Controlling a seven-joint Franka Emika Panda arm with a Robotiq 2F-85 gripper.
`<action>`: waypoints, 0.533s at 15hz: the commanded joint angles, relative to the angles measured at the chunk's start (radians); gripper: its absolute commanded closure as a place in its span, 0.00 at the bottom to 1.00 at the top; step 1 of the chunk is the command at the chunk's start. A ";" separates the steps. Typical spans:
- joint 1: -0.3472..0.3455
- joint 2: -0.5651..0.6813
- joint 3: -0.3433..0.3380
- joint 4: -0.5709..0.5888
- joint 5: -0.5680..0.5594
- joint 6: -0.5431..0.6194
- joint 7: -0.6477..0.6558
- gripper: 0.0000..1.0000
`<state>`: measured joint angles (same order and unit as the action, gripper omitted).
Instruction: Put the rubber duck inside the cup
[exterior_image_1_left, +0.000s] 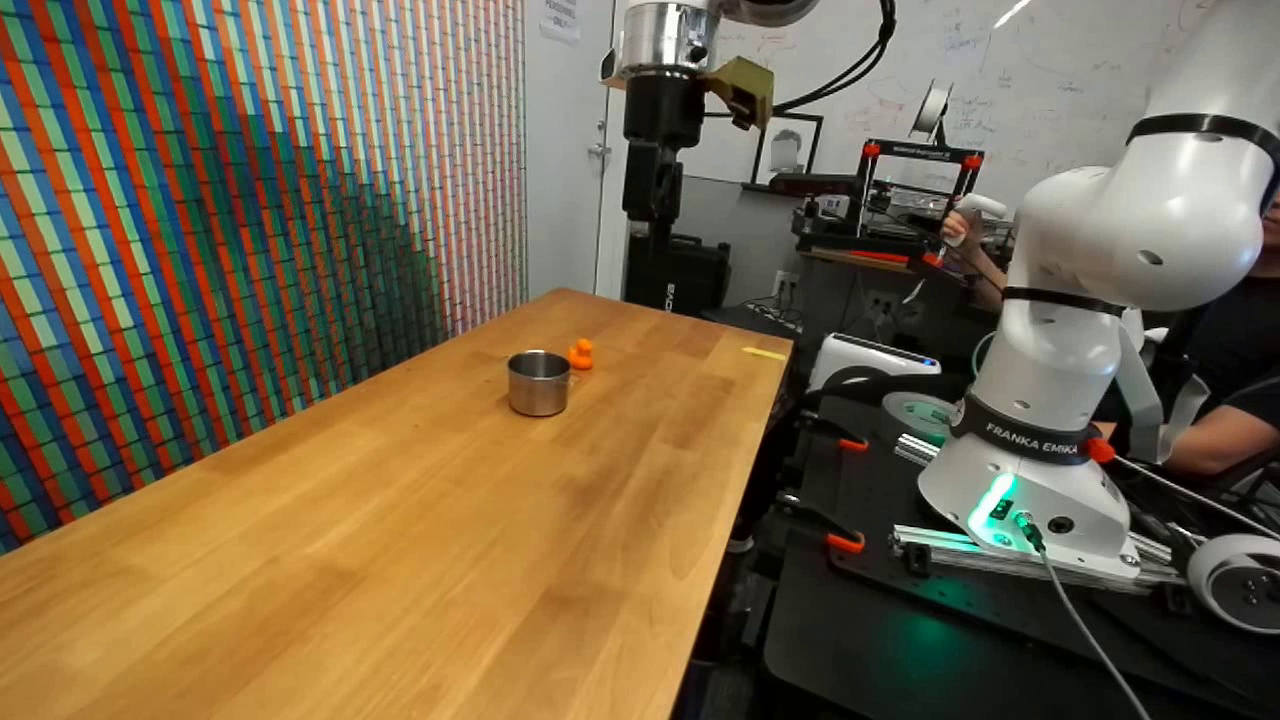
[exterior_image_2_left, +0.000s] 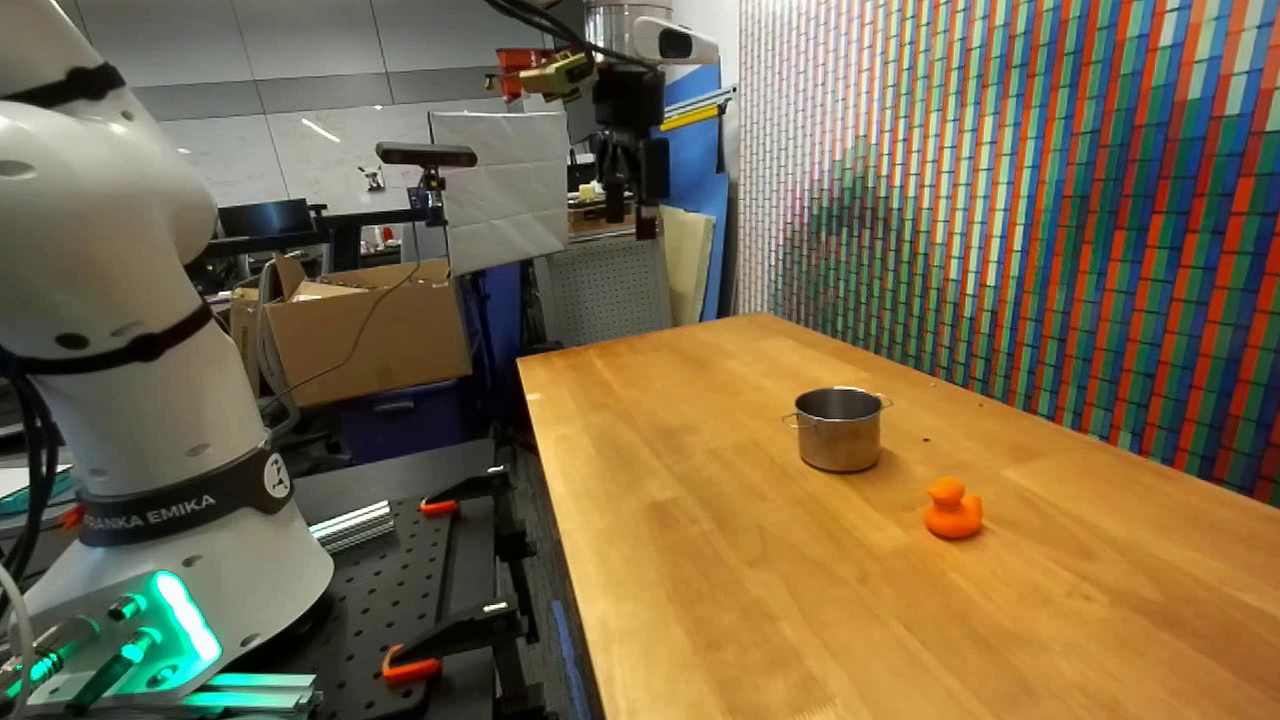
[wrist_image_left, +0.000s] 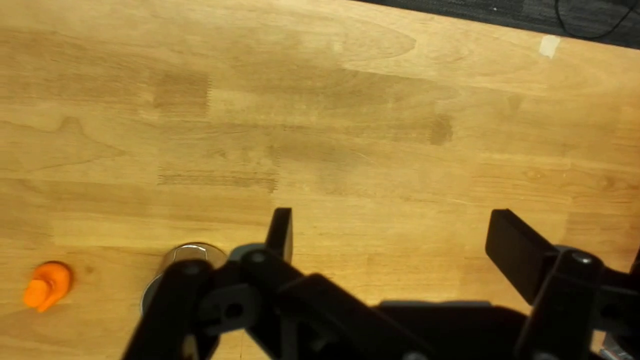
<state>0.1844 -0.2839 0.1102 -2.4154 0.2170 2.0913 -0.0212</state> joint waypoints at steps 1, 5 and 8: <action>-0.051 0.062 -0.024 0.080 -0.059 0.016 -0.019 0.00; -0.134 0.140 -0.080 0.177 -0.161 0.061 -0.016 0.00; -0.190 0.229 -0.123 0.262 -0.223 0.111 -0.008 0.00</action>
<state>0.0354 -0.1584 0.0155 -2.2623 0.0442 2.1655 -0.0258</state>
